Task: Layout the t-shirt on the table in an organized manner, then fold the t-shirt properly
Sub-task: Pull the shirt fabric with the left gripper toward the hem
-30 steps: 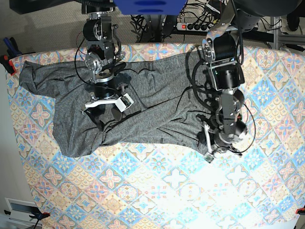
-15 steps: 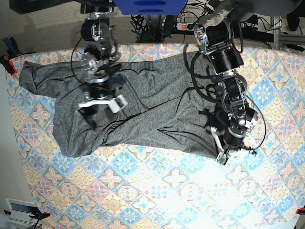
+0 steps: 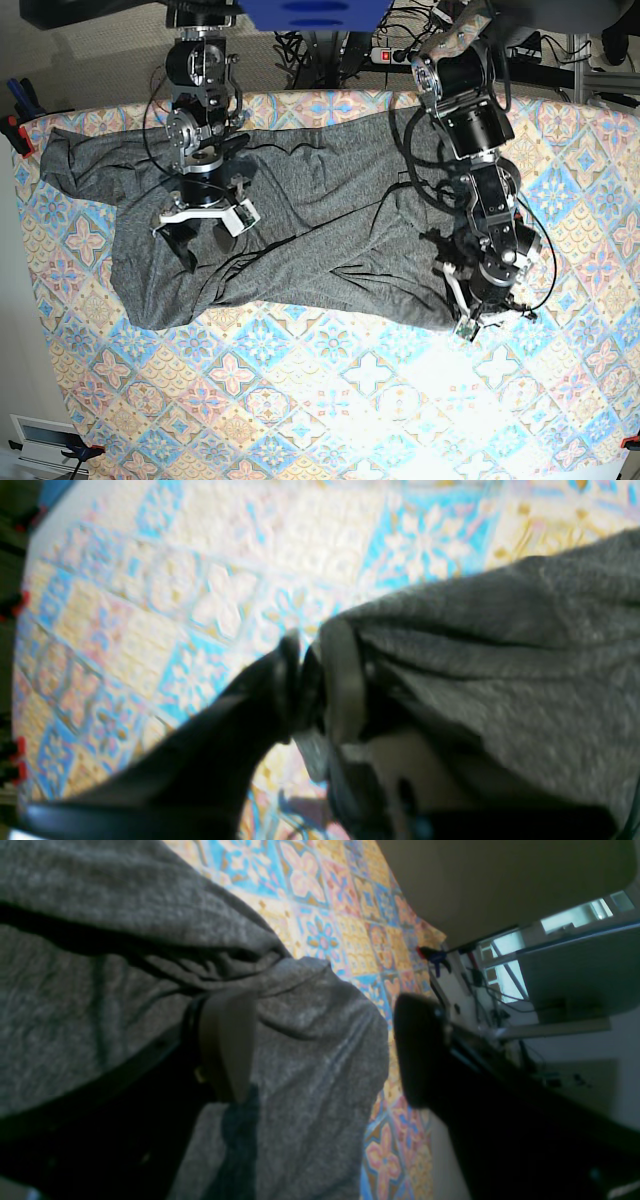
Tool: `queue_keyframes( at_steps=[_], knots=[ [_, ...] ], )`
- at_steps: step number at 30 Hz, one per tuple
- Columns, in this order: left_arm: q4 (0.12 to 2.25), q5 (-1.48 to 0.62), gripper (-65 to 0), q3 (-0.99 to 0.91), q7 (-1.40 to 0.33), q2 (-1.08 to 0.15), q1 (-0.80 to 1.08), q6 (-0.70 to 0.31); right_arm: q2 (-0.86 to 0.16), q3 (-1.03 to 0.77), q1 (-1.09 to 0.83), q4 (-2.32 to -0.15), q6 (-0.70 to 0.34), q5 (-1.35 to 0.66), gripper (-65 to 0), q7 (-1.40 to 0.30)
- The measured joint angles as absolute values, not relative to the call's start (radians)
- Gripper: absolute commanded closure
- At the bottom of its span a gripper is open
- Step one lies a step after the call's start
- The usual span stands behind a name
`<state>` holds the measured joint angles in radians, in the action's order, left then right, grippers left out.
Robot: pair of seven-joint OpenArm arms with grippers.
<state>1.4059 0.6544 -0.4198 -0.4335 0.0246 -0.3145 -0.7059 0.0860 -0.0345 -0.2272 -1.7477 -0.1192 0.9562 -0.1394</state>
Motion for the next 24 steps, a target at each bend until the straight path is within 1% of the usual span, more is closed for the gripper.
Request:
queue_keyframes(
  at_steps=[3,7,11,15,18,20,24],
  knots=[
    [1.428,0.655,-25.4,-0.419,-0.435,0.022,-0.274,-0.707,0.086,-0.035,-0.227,-1.748,-0.119,0.956,-41.6,-0.139],
    [1.507,0.653,-31.4,-0.42,-0.441,0.022,-0.229,-0.707,0.086,-0.035,-0.227,-1.748,-0.12,0.957,-41.6,-0.139],
    [1.602,0.645,-32.3,-0.42,-0.433,0.043,-0.209,-0.705,0.086,-0.056,-0.224,-1.748,-0.121,0.957,-41.6,-0.138],
    [1.711,0.647,-32.3,-0.395,-0.435,0.093,-0.139,-0.703,0.097,-0.192,-0.221,-1.746,-0.12,0.956,-41.6,-0.141],
    [1.757,0.654,-32.3,-0.28,-0.438,0.094,-0.057,-0.705,0.088,-0.263,-0.213,-1.745,-0.118,0.956,-41.6,-0.163],
    [1.792,0.651,-32.3,-0.21,-0.434,0.097,-0.005,-0.712,0.094,-0.286,-0.173,-1.742,-0.128,0.956,-41.6,-0.157],
    [1.833,0.653,-32.6,-0.134,-0.427,0.097,0.09,-0.712,0.101,-0.368,-0.099,-1.747,-0.11,0.95,-41.6,-0.121]
  ],
)
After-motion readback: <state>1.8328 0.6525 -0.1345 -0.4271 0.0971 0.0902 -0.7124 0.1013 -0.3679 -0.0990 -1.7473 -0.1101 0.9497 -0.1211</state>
